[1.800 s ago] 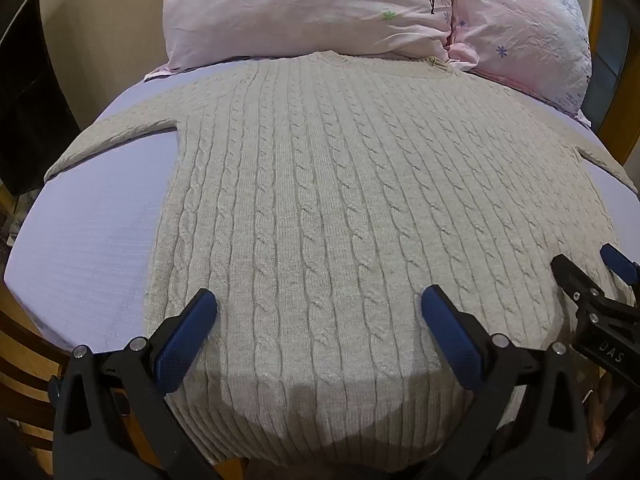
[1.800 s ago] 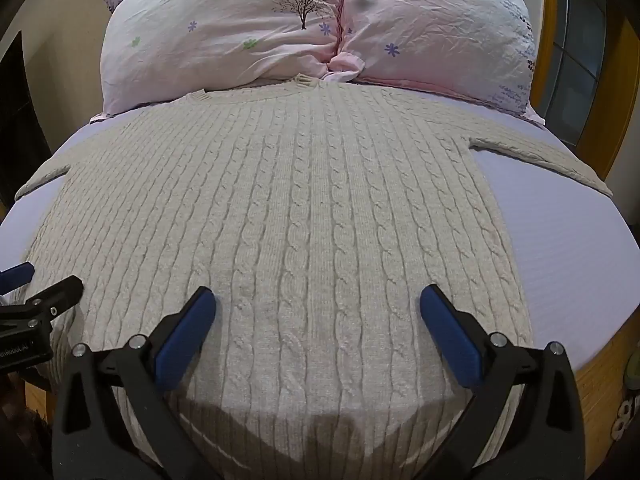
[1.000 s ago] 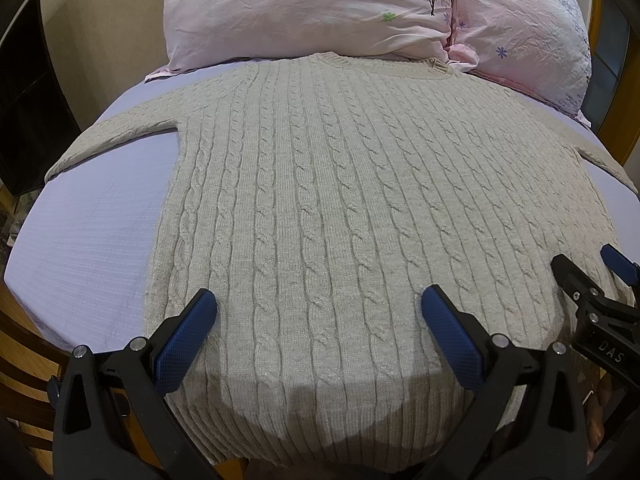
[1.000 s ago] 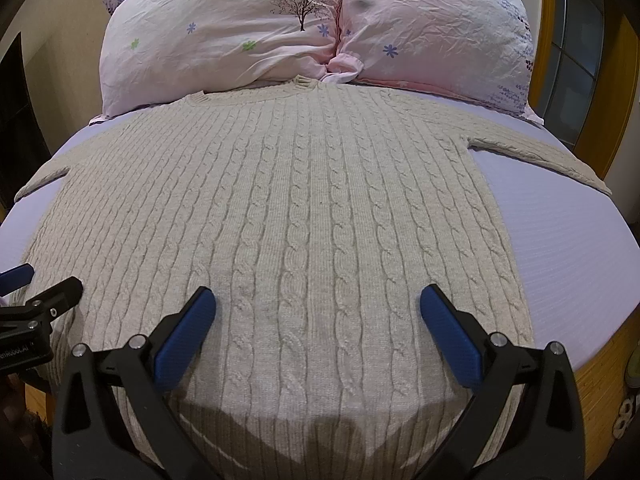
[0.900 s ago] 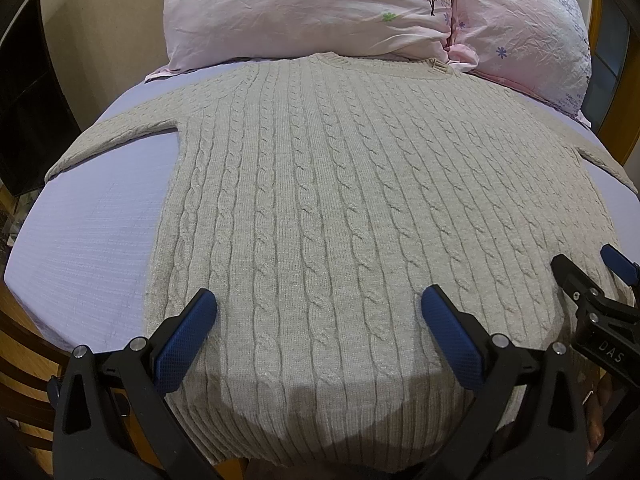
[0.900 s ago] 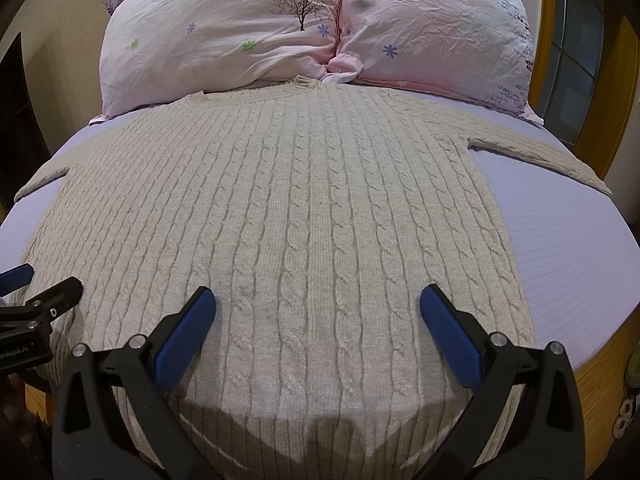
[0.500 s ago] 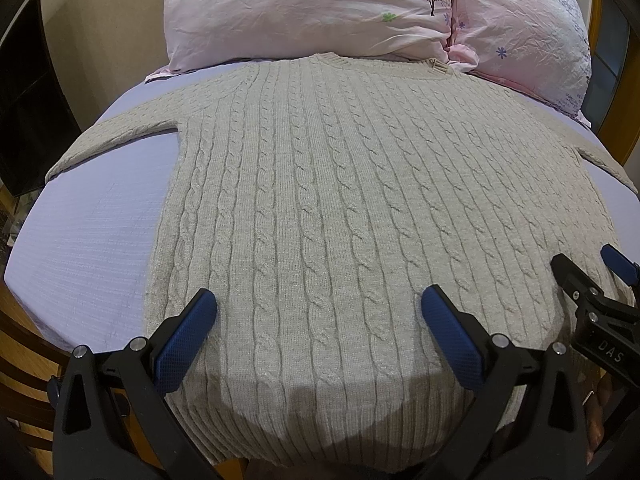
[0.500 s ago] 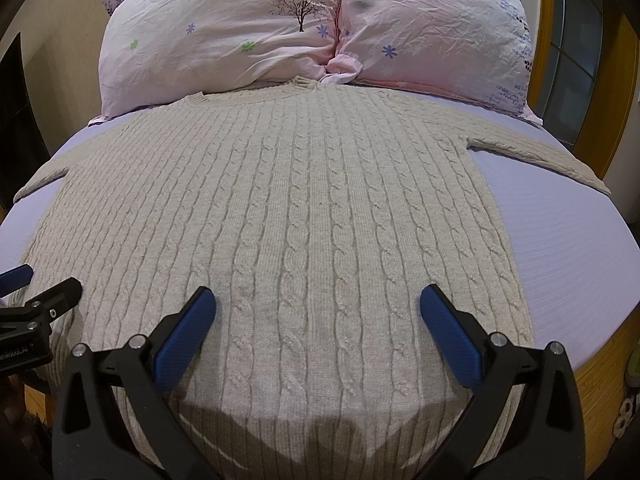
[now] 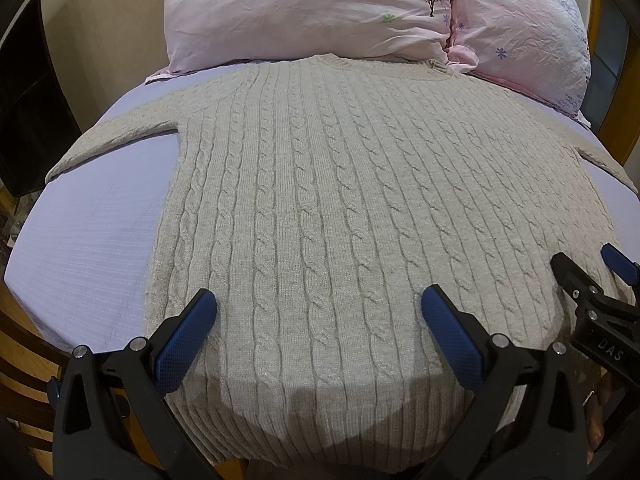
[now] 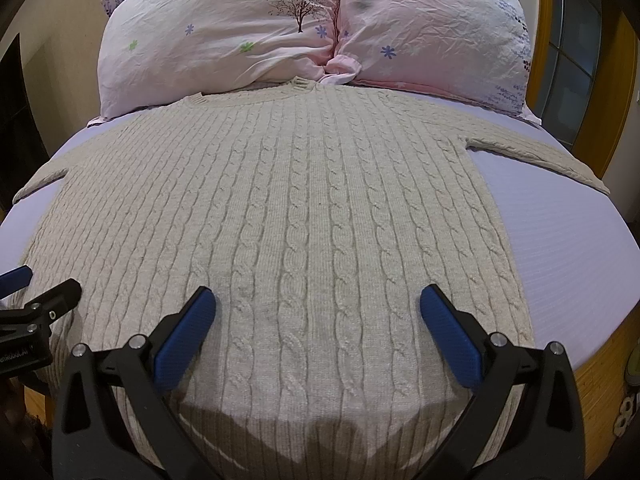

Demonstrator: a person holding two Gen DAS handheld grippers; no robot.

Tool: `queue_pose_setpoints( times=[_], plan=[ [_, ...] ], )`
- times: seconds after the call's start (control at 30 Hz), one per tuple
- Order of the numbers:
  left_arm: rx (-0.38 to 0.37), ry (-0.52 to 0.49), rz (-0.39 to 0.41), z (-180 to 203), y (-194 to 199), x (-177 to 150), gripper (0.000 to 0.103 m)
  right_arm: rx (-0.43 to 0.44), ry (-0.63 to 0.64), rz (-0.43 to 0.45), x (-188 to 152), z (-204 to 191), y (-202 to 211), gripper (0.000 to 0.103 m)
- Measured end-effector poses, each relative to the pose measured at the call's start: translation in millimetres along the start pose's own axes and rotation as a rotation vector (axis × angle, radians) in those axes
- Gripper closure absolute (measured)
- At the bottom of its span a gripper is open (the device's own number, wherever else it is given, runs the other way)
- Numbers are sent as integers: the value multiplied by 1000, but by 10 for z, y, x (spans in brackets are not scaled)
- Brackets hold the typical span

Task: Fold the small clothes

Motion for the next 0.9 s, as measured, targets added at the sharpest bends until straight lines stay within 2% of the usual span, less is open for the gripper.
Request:
queue_pose_setpoints(
  times=[0.9],
  plan=[
    [1,0,2,0,1,0,1,1,3,-8,5,-13,10,2]
  ],
)
Point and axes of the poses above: each gripper's, at about its wrist camera, not at the fingertips, and y roughly against the way its jaws point, z to its right, x to its top, the point moved 2 cm from there along -y, roughly the way its jaws point, and after that the axes turned 2 degrees about -y, right-handed, at the moved point
